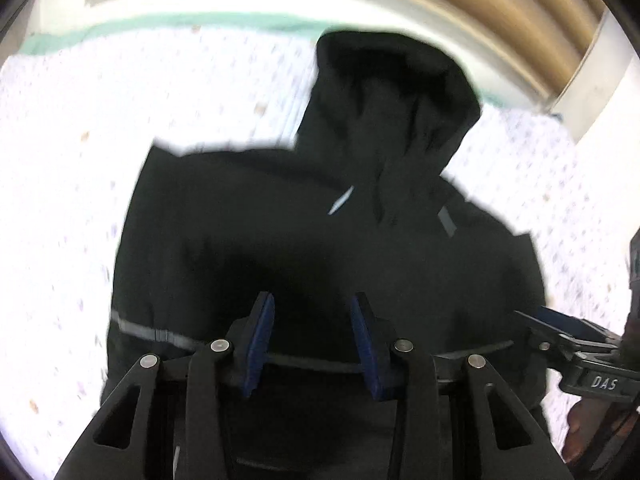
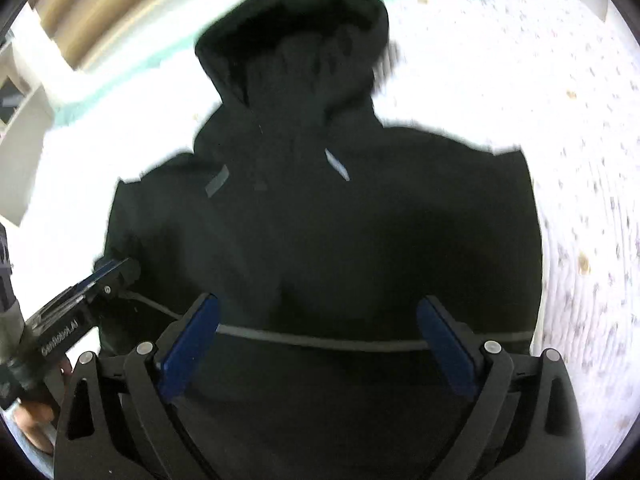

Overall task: Fold large clothes
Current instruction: 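Grasp the jacket hem with both grippers and lift it toward the hood, then lower the hem onto the jacket and open both grippers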

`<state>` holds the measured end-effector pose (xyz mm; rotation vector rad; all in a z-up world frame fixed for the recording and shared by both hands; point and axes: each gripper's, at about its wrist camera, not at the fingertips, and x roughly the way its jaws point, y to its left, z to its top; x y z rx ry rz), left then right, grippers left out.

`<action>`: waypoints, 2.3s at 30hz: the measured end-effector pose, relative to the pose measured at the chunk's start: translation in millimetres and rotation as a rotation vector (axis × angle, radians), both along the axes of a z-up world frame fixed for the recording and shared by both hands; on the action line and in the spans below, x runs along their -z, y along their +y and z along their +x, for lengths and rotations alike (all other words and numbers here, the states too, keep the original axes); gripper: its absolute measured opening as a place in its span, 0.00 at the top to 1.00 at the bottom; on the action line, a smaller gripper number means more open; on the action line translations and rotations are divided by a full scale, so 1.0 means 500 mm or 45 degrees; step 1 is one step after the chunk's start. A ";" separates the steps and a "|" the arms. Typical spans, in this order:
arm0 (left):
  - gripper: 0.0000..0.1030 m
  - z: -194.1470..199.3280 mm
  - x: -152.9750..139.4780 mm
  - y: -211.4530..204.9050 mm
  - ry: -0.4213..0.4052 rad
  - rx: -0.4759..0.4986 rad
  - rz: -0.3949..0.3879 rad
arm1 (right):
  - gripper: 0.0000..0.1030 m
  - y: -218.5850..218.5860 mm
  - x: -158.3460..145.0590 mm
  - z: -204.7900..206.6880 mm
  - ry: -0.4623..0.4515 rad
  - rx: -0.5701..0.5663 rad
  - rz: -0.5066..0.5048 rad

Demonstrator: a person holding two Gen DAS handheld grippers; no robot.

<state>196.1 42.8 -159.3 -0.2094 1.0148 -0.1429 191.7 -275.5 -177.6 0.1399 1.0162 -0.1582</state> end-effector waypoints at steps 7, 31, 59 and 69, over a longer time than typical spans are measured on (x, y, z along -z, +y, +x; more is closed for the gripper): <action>0.61 0.062 -0.031 -0.058 -0.065 0.090 0.046 | 0.02 -0.006 0.021 0.055 -0.010 0.041 -0.039; 0.63 0.008 -0.163 0.070 -0.042 0.051 0.005 | 0.02 -0.052 -0.205 -0.079 -0.294 0.001 0.050; 0.49 -0.087 -0.606 0.244 -0.489 -0.087 -0.046 | 0.00 -0.081 -0.801 -0.240 -0.966 0.033 -0.187; 0.48 0.102 -0.151 0.110 -0.069 0.071 -0.138 | 0.00 -0.204 -0.275 0.163 -0.446 0.124 0.113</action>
